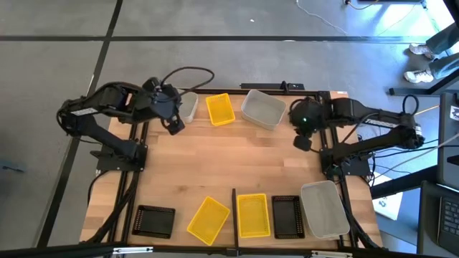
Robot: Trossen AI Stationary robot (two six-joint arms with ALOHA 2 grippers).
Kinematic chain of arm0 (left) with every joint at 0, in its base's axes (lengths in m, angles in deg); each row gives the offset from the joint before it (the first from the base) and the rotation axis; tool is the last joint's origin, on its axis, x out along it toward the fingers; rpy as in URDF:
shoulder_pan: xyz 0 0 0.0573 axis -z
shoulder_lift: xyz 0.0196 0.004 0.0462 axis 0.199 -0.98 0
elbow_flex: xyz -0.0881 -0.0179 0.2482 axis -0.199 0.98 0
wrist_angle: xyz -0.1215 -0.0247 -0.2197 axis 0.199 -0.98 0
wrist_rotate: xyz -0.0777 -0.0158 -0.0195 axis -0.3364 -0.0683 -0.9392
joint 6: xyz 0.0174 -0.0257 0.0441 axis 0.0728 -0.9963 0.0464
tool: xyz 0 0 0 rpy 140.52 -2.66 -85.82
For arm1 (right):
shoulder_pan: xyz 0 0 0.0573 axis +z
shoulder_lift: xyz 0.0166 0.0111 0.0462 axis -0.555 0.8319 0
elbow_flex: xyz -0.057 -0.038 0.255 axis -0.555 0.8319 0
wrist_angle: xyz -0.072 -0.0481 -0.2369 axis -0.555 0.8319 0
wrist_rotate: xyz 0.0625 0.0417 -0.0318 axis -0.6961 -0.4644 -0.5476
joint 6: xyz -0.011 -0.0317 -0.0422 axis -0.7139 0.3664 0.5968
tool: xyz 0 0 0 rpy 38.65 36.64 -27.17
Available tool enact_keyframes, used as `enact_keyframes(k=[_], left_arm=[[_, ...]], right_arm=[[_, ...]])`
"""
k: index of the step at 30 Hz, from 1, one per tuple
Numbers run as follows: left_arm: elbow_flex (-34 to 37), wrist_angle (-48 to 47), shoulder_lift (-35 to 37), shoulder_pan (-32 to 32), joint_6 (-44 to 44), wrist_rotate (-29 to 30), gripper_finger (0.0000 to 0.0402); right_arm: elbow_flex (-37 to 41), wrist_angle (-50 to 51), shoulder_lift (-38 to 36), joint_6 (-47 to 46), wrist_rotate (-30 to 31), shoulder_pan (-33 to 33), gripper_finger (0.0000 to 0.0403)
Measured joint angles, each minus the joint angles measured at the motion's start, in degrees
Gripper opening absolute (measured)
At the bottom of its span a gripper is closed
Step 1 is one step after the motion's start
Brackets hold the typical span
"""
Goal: Stack baskets on shelf by color
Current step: Stack the right gray bin on top of the gray bin on the shelf
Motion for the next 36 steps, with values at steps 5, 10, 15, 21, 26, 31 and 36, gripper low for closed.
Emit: enact_keyframes(k=[5,10,15,21,26,31,36], left_arm=[[0.0,0.0,-0.8,-1.2,0.0,-0.2,0.0047],[0.0,-0.1,-1.7,-1.1,0.1,-2.2,0.0047],[0.0,-0.3,-2.2,-1.1,0.3,-2.2,0.0047],[0.0,-0.3,-2.5,-1.2,0.4,-2.2,0.0047],[0.0,-0.4,-2.5,-1.2,0.4,-2.2,0.0047],[0.0,-0.4,-2.5,-1.2,0.4,-2.2,0.0047],[0.0,-0.5,-2.5,-1.2,0.4,-2.2,0.0047]], right_arm=[[0.0,-4.2,2.8,21.6,-4.6,-4.7,0.0091],[0.0,-6.0,7.8,33.8,-6.4,-9.2,0.0091],[0.0,-8.1,13.5,41.4,-9.1,-13.4,0.0090],[0.1,-9.5,20.1,48.1,-11.0,-17.1,0.0090],[0.1,-10.8,24.6,51.4,-11.0,-19.4,0.0090],[0.1,-11.3,27.4,52.3,-11.0,-21.0,0.0090],[0.1,-11.3,29.5,54.8,-11.0,-21.7,0.0090]])
